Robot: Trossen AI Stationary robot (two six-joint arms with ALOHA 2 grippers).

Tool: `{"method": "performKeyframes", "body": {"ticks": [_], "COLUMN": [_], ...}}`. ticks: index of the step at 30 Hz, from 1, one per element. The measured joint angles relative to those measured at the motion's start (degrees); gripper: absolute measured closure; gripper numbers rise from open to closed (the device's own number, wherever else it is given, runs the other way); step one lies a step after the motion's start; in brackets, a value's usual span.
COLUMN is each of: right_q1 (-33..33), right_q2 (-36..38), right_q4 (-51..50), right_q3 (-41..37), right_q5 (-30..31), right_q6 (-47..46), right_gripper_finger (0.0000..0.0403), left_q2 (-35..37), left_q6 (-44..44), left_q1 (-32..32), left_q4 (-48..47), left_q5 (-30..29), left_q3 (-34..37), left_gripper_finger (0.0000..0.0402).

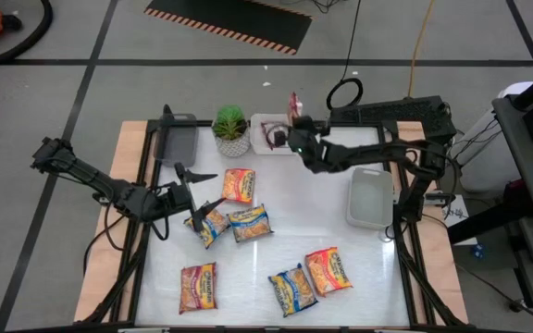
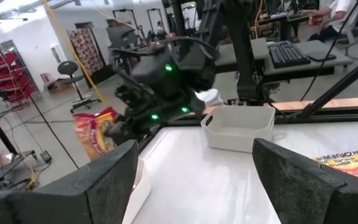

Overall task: Sort Maruchan noodles
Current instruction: Put the right red noodle pack into the white bin

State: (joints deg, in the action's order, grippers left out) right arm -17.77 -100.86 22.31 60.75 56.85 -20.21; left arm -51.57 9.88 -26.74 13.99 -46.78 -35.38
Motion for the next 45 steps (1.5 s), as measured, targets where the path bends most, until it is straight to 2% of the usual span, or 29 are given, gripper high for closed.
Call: {"method": "performKeyframes", "body": {"ticks": [5, 11, 39, 45], "right_q1": [0.34, 0.26, 0.1, -0.46], "right_q2": [0.0, 0.0, 0.0, 0.0], "right_q4": [10.17, 16.78, 12.52, 10.13], "right_q3": [-7.05, -10.7, -10.84, -10.82], "right_q5": [1.69, 1.67, 3.29, 3.32], "right_q6": [1.23, 1.46, 1.62, 1.36], "right_gripper_finger": [0.0343, 0.0343, 0.0343, 0.0312], "left_q2": [0.0, 0.0, 0.0, 0.0], "left_q6": [-0.33, -0.33, 0.57, 0.22], "left_q1": [0.02, 0.02, 0.09, 0.9], "left_q4": [-1.59, -0.65, -0.34, -0.38], "left_q5": [-0.02, -0.04, -0.09, -0.11], "left_q3": [0.0, 0.0, 0.0, 0.0], "left_gripper_finger": [0.008, 0.008, 0.008, 0.008]}}
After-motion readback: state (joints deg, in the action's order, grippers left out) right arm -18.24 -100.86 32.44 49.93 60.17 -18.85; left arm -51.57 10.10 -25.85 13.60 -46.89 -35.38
